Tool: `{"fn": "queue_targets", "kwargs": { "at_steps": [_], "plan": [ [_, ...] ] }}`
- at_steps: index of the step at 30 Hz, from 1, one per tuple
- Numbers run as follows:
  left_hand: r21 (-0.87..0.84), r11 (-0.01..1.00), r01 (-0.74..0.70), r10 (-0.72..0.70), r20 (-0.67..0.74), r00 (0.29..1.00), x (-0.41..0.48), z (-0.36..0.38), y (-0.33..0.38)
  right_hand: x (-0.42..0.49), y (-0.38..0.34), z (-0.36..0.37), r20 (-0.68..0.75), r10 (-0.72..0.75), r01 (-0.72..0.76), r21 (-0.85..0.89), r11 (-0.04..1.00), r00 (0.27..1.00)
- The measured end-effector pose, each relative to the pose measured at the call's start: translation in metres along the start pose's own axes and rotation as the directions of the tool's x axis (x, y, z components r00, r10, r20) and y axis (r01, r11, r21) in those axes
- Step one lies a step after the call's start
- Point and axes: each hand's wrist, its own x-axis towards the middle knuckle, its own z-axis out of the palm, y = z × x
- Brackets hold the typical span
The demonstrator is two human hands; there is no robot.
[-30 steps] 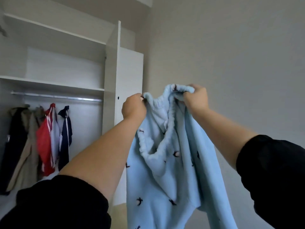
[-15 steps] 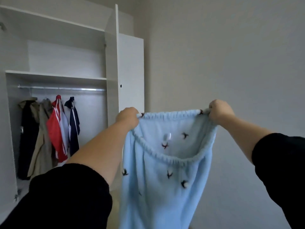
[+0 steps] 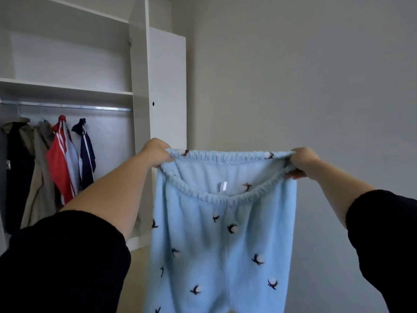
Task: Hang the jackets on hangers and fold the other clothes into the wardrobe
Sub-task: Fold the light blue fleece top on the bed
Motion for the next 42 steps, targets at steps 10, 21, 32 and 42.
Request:
{"fn": "queue_targets", "kwargs": {
  "at_steps": [10, 21, 32, 42],
  "plan": [
    [-0.460, 0.827, 0.323, -0.153, 0.369, 0.917, -0.014, 0.023, 0.001, -0.001, 0.024, -0.008, 0.246, -0.208, 0.077, 0.454, 0.888, 0.947],
    [-0.382, 0.867, 0.321, 0.171, 0.832, 0.528, -0.016, 0.029, -0.005, 0.013, 0.055, -0.006, -0.198, -0.130, 0.141, 0.045, 0.989, 0.972],
    [-0.246, 0.957, 0.156, -0.108, 0.197, 0.974, -0.010, 0.067, 0.052, -0.007, 0.010, 0.024, -0.342, -0.087, 0.134, 0.116, 0.984, 0.936],
    [-0.602, 0.774, 0.198, 0.030, 0.347, 0.937, -0.042, 0.100, 0.112, -0.051, -0.033, 0.061, 0.000, -0.349, 0.334, 0.290, 0.897, 0.937]
  ]
}}
